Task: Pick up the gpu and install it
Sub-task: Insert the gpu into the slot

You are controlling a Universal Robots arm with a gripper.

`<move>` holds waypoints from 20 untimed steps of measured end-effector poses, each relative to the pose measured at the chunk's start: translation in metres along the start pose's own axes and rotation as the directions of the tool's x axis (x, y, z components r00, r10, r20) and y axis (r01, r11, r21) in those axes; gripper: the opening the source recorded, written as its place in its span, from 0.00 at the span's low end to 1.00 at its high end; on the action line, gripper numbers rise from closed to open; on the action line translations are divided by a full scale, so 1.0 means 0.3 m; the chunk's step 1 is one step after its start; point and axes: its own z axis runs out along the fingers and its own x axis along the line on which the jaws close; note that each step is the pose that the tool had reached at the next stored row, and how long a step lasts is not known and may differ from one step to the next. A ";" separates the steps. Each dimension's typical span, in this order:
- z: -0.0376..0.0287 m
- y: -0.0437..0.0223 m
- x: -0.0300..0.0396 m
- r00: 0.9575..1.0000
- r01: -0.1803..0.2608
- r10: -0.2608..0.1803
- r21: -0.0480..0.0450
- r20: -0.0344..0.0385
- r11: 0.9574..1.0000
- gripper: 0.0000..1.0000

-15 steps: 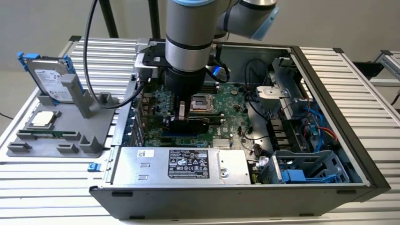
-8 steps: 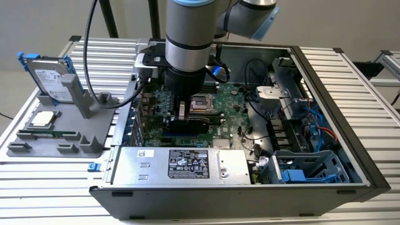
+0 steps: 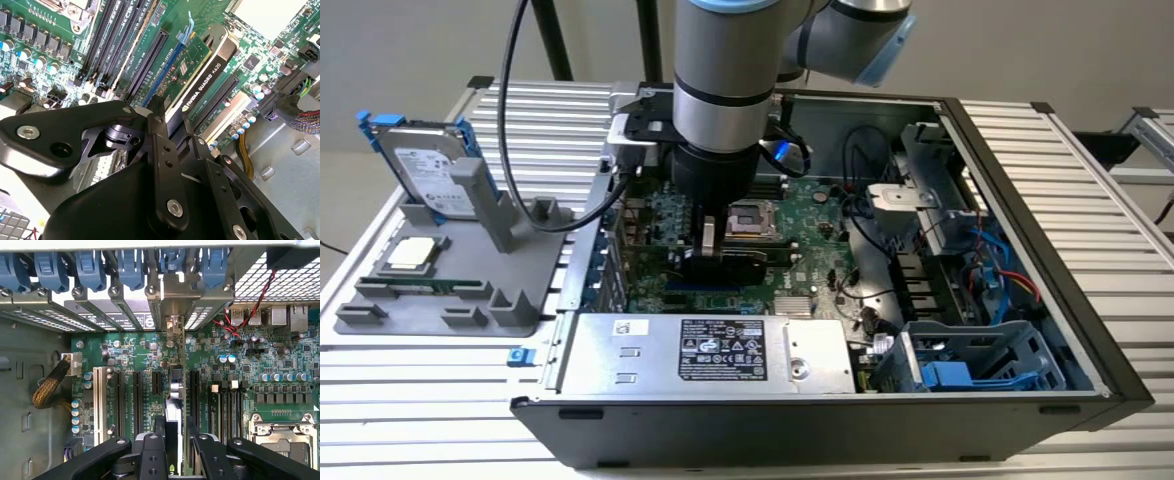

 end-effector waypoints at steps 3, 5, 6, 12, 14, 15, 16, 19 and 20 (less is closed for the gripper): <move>0.000 0.000 0.001 1.000 -0.002 0.002 0.000 0.000 1.000 0.00; 0.001 0.000 0.005 1.000 -0.004 0.004 0.000 0.001 1.000 0.00; 0.001 0.000 0.008 1.000 -0.005 0.005 0.000 0.001 1.000 0.00; 0.003 0.000 0.009 1.000 -0.006 0.006 0.000 0.000 1.000 0.00; 0.004 -0.001 0.009 1.000 -0.006 0.006 0.000 0.000 1.000 0.00; 0.004 -0.001 0.009 1.000 -0.006 0.006 0.000 0.000 1.000 0.00; 0.004 -0.001 0.009 1.000 -0.006 0.006 0.000 0.000 1.000 0.00; 0.005 -0.001 0.009 1.000 -0.006 0.006 0.000 0.000 1.000 0.00; 0.005 -0.001 0.009 1.000 -0.006 0.006 0.000 0.000 1.000 0.00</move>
